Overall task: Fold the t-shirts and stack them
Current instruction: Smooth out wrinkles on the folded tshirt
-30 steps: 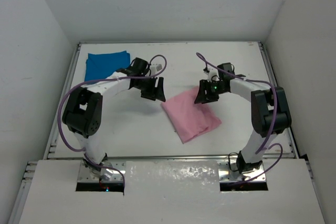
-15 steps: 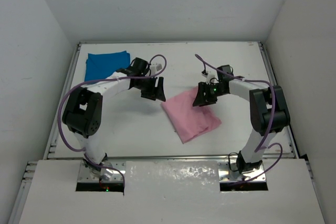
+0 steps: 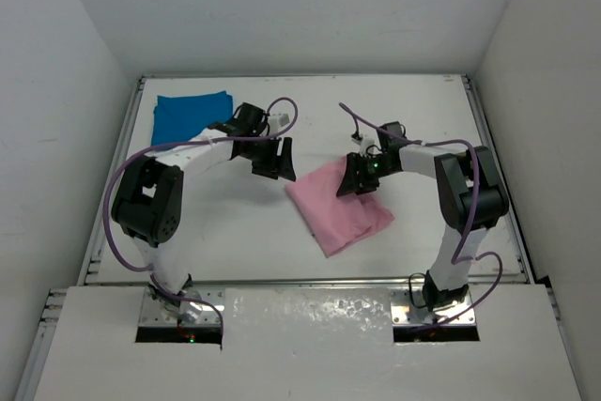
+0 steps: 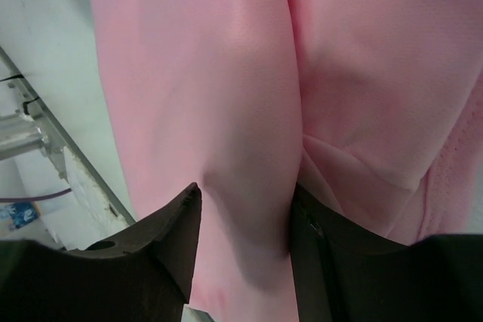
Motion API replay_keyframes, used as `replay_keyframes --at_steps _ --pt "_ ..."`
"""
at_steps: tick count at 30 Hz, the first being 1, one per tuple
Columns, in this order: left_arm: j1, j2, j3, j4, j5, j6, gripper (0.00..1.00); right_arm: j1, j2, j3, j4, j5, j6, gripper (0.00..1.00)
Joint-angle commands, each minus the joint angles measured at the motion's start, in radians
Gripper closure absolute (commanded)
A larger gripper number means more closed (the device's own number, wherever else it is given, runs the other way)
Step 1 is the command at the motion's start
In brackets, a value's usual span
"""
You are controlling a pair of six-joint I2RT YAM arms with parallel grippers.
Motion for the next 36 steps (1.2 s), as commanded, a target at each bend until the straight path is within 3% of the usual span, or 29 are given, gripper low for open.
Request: replay_keyframes --at_steps 1,2,3,6,8,36 --pt "0.003 -0.046 0.034 0.017 -0.007 -0.008 0.4 0.001 0.0 -0.008 0.072 -0.046 0.027 0.57" --pt "0.003 -0.046 0.034 0.017 -0.007 -0.008 0.4 0.001 0.0 -0.009 0.075 -0.048 0.027 0.62" --pt "0.002 -0.047 0.034 0.015 -0.008 -0.008 0.4 0.001 -0.004 -0.012 0.083 -0.053 0.033 0.77" --pt "0.003 -0.049 0.029 0.017 -0.011 -0.008 0.41 0.001 -0.017 -0.003 0.083 -0.06 0.047 0.97" --pt "0.003 -0.049 0.023 0.023 -0.011 -0.012 0.41 0.001 -0.027 0.003 0.094 -0.073 0.062 1.0" --pt "0.003 -0.071 0.006 0.067 0.002 -0.046 0.41 -0.056 -0.115 0.084 -0.161 -0.017 0.084 1.0"
